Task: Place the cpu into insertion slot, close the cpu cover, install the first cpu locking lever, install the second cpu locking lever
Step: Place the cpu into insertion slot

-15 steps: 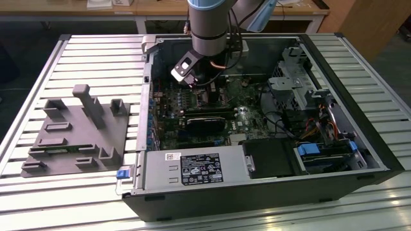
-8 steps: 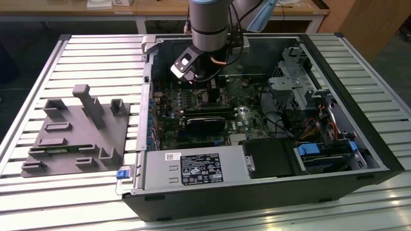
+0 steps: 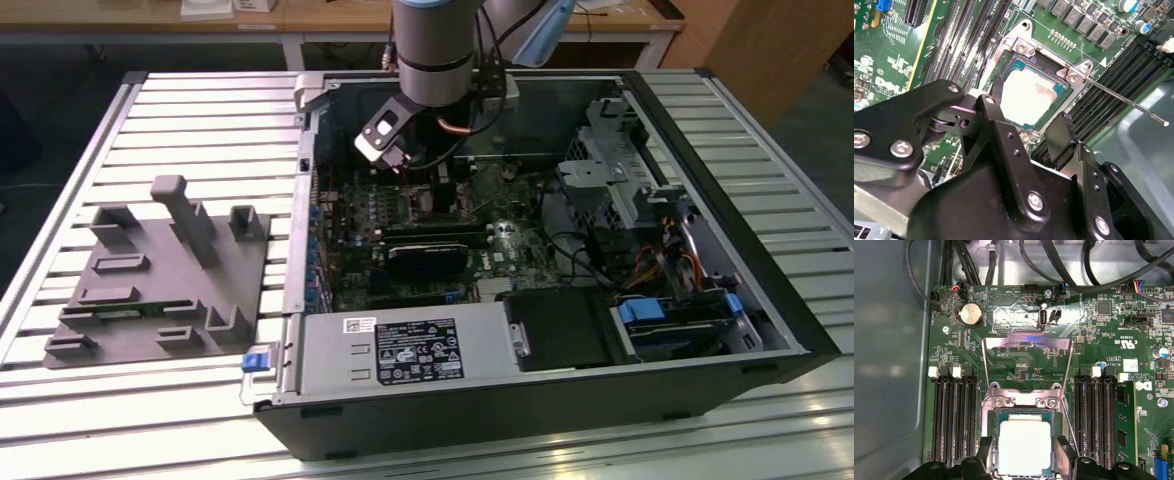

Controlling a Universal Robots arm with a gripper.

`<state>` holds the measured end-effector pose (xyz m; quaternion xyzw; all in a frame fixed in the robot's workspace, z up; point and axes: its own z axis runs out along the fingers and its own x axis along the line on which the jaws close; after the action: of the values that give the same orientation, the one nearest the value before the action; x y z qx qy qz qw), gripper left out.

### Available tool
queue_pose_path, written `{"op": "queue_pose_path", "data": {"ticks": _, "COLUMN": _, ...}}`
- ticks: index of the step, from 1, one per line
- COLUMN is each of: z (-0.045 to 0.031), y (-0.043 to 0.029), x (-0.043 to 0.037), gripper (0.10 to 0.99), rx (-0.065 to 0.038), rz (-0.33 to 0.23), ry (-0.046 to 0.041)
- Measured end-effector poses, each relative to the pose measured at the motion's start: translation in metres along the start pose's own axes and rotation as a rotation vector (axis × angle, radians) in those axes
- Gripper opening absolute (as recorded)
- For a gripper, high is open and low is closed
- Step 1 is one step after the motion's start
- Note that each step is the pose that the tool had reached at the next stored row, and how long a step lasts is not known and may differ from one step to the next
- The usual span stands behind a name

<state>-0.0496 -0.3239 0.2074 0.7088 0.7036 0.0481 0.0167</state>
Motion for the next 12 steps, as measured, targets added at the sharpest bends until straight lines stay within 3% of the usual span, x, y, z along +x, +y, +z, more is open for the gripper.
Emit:
{"op": "queue_pose_path", "data": {"ticks": 3, "z": -0.0001, "y": 0.0000, "x": 0.0000, "gripper": 0.600, "rx": 0.000, "rz": 0.000, "ry": 0.0000}}
{"op": "queue_pose_path", "data": {"ticks": 4, "z": -0.0001, "y": 0.0000, "x": 0.0000, "gripper": 0.533, "rx": 0.000, "rz": 0.000, "ry": 0.0000}}
{"op": "queue_pose_path", "data": {"ticks": 5, "z": -0.0001, "y": 0.0000, "x": 0.0000, "gripper": 0.533, "rx": 0.000, "rz": 0.000, "ry": 0.0000}}
{"op": "queue_pose_path", "data": {"ticks": 7, "z": -0.0002, "y": 0.0000, "x": 0.0000, "gripper": 0.412, "rx": 0.000, "rz": 0.000, "ry": -0.0001}}
{"op": "queue_pose_path", "data": {"ticks": 8, "z": -0.0002, "y": 0.0000, "x": 0.0000, "gripper": 0.412, "rx": 0.000, "rz": 0.000, "ry": 0.0000}}
{"op": "queue_pose_path", "data": {"ticks": 11, "z": -0.0002, "y": 0.0000, "x": 0.0000, "gripper": 0.239, "rx": 0.000, "rz": 0.000, "ry": 0.0000}}
{"op": "queue_pose_path", "data": {"ticks": 12, "z": -0.0002, "y": 0.0000, "x": 0.0000, "gripper": 0.239, "rx": 0.000, "rz": 0.000, "ry": 0.0000}}
